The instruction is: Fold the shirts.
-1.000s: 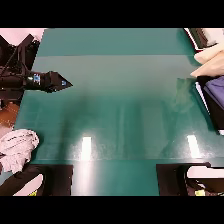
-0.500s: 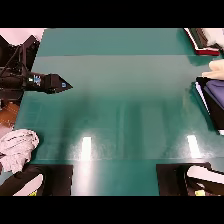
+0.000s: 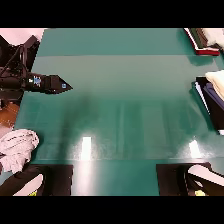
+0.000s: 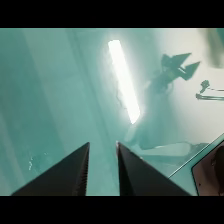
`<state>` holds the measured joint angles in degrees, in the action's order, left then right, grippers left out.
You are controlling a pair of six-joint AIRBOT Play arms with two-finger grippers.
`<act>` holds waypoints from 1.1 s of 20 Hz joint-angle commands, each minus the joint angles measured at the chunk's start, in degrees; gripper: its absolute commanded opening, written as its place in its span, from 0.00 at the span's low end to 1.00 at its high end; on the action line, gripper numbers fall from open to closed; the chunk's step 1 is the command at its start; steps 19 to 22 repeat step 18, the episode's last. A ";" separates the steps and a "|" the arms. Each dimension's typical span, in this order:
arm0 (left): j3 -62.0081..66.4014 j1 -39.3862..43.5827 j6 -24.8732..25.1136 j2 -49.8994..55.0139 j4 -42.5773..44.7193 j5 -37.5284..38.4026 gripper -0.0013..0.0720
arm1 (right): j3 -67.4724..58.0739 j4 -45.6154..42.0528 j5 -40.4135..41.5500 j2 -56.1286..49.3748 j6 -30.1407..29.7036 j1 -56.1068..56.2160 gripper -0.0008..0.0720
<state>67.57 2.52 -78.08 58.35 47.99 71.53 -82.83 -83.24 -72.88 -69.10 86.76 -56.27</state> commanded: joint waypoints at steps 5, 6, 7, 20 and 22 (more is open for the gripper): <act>0.00 -0.02 0.50 0.04 -0.26 -0.79 0.33 | 2.99 15.47 2.10 5.81 1.70 -0.63 0.90; -0.02 -0.02 0.50 0.04 -0.26 -1.09 0.33 | 2.99 17.51 2.32 6.58 1.70 1.49 0.90; -0.02 -0.02 0.50 0.04 -0.26 -1.25 0.33 | 2.99 18.97 2.25 7.32 1.68 3.93 0.89; 0.00 -0.02 0.50 0.04 -0.39 -1.66 0.33 | 2.93 14.88 2.43 12.17 0.59 41.40 0.05; 0.00 -0.02 0.50 0.04 -0.39 -1.66 0.33 | 2.93 14.88 2.43 12.17 0.59 41.40 0.05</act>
